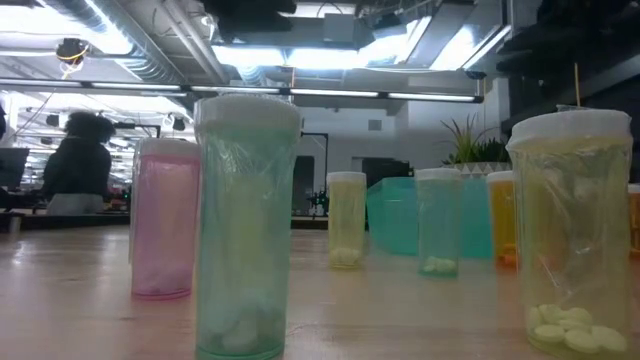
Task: Pick and place medicine bottles into bin by pill shape (circle, oval)
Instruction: Put the small pink pill bottle into the yellow bin
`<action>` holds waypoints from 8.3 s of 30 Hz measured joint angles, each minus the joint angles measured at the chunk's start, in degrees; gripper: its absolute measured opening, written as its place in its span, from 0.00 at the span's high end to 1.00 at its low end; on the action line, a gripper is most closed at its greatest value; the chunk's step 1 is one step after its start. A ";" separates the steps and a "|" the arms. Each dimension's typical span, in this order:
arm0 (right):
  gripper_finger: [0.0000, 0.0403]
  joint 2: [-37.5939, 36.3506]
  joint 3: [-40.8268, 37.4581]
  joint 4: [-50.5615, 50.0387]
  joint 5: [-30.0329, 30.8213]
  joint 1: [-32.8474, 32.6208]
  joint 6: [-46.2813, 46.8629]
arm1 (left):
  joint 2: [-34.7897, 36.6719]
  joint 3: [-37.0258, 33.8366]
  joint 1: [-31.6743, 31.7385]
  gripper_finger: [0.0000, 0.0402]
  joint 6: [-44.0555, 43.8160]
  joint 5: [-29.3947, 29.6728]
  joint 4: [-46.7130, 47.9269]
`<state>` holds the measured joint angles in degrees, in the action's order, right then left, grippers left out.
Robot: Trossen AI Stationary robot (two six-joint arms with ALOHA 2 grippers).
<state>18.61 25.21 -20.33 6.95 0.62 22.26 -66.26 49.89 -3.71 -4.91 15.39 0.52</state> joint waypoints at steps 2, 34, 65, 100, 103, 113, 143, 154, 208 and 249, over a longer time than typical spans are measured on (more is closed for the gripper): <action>0.59 0.02 0.00 -0.78 0.03 0.02 0.59 | -0.95 0.76 1.13 0.55 -1.39 -3.77 1.00; 0.59 0.66 -0.81 -6.53 3.74 -0.01 4.20 | -17.18 22.29 2.77 0.55 -2.49 -11.66 13.22; 0.59 11.93 14.49 -45.89 4.62 -0.02 16.80 | -16.98 22.27 -9.11 0.55 -12.54 10.10 12.32; 0.59 32.43 20.13 -24.87 -24.12 -28.81 38.91 | -16.98 22.19 -16.56 0.55 -12.48 11.61 16.10; 0.59 32.63 22.62 -20.08 -20.19 -30.49 35.95 | -16.98 22.19 -16.56 0.55 -12.48 11.59 16.53; 0.59 34.12 25.49 -21.44 -7.46 -34.96 37.75 | -16.98 22.19 -16.56 0.55 -12.48 11.59 16.69; 0.59 55.30 43.01 -41.22 9.49 -35.39 31.32 | -16.98 22.19 -16.56 0.55 -12.48 11.58 17.04; 0.59 55.30 43.01 -40.40 9.51 -35.39 31.22 | -16.98 22.19 -16.56 0.55 -12.48 11.57 17.04; 0.33 55.25 42.88 -51.81 5.36 -46.61 42.12 | -17.56 22.27 -16.58 0.55 -13.00 7.46 20.69; 0.33 55.25 42.88 -50.19 8.07 -47.74 42.01 | -38.97 22.19 -28.01 0.55 -18.53 -9.40 28.61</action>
<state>73.87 68.10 -70.52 15.03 -47.11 64.26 -105.23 72.07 -31.73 -23.44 5.99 29.13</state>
